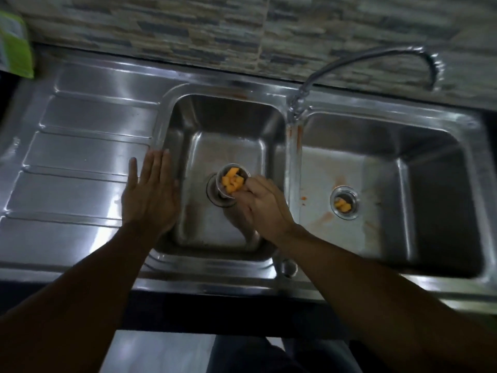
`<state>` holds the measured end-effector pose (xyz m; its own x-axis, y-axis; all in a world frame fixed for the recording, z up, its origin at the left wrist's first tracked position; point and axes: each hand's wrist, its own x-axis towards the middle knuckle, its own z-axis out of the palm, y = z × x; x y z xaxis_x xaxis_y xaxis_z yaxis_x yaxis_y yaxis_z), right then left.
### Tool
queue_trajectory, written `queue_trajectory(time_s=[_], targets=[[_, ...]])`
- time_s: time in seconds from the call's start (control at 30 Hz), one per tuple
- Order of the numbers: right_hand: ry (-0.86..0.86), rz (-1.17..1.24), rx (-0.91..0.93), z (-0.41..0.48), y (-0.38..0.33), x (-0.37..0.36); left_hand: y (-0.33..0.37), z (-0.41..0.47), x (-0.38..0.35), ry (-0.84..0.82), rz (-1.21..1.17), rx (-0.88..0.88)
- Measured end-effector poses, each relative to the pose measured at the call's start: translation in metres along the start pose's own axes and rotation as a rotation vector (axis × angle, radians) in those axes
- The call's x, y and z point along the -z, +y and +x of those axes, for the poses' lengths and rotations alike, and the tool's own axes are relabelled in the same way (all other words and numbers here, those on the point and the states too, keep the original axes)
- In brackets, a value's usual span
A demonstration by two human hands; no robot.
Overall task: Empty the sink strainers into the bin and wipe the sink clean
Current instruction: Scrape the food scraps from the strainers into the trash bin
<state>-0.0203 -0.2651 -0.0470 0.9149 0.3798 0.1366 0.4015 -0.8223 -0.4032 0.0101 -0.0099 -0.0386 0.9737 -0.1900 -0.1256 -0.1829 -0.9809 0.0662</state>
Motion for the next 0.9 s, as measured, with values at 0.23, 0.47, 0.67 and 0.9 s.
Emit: queue_trajectory(time_s=[0.23, 0.47, 0.67, 0.9], targets=[[0.331, -0.035, -0.071, -0.055, 0.053, 0.061, 0.119, -0.002, 0.002, -0.017, -0.073, -0.120], [0.250, -0.087, -0.151, -0.129, 0.134, 0.070, 0.222, 0.002, -0.013, -0.073, -0.152, -0.245], [-0.104, -0.093, -0.214, -0.152, 0.174, 0.055, 0.264, 0.005, -0.030, -0.059, -0.188, -0.240], [-0.361, -0.161, -0.283, -0.144, 0.199, 0.014, 0.276, 0.005, -0.053, -0.010, -0.199, -0.215]])
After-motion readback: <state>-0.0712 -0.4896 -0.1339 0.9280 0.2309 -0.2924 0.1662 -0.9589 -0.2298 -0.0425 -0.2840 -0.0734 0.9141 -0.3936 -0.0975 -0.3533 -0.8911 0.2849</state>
